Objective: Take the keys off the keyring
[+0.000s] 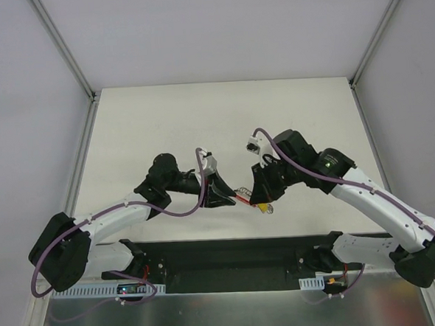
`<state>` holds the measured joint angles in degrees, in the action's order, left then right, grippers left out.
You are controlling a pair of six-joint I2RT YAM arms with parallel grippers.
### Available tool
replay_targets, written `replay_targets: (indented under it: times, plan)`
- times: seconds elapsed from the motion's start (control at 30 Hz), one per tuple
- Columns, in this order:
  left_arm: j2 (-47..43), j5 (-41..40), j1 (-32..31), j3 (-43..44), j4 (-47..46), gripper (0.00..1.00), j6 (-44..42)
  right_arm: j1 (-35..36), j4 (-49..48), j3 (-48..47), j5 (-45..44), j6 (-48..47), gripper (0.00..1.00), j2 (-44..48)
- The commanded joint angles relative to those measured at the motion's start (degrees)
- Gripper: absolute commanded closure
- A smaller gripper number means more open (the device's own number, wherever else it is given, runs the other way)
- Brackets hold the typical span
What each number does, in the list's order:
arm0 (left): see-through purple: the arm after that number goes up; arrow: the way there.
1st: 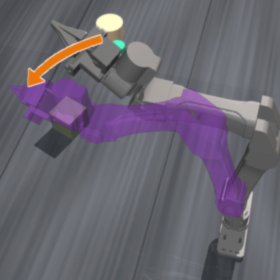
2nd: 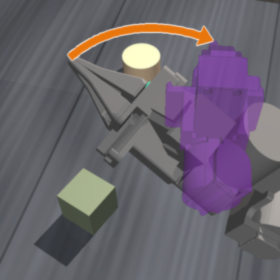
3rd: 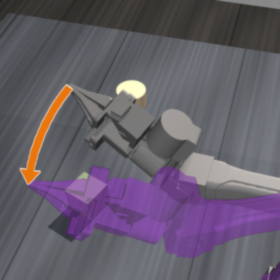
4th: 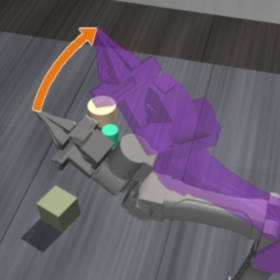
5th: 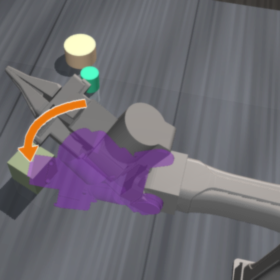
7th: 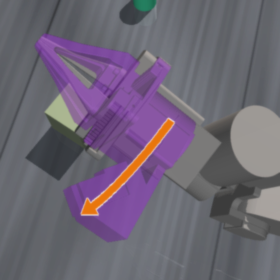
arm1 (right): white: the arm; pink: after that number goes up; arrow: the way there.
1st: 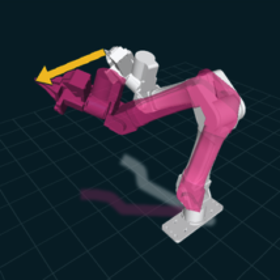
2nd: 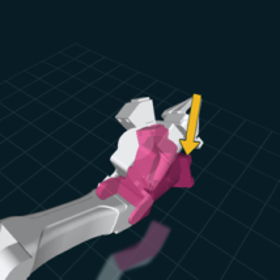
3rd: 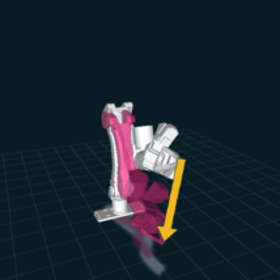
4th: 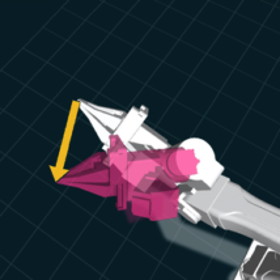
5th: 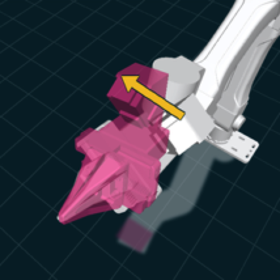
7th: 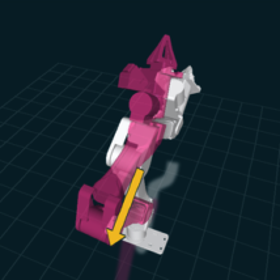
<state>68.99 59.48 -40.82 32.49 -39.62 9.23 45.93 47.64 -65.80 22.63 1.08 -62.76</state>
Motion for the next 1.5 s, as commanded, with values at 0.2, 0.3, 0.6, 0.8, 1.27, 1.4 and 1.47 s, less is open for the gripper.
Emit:
replay_targets:
  times: [0.2,0.3,0.6,0.8,1.27,1.4,1.47]
  plan:
    - [1.6,6.5,0.1,-0.3,-19.1,0.68,6.5,-7.3,-5.3,-1.6,18.1,7.4,0.99,-4.7]
    - [2.8,7.6,0.1,0.6,-19.1,0.68,6.5,-7.9,-6.3,-2.0,20.9,8.3,0.99,-5.8]
    - [4.3,1.0,0.1,-1.1,-26.5,0.68,10.1,-7.9,-12.4,-0.5,22.8,12.4,0.99,-5.0]
    - [1.9,-2.8,-0.1,-3.7,-28.9,0.67,9.2,-7.9,-19.2,2.7,24.1,17.7,0.99,-4.7]
    - [-3.5,-12.9,-0.6,-7.6,-25.7,0.67,3.0,-7.8,-30.7,7.4,26.9,26.6,0.99,-1.9]
    - [-5.0,-15.0,-1.1,-9.5,-25.5,0.67,0.0,-7.8,-34.4,8.1,27.0,30.7,0.99,-1.3]
    - [-6.1,-16.2,-1.5,-11.1,-25.6,0.67,-1.4,-7.8,-34.4,7.9,27.0,32.0,0.99,-1.3]
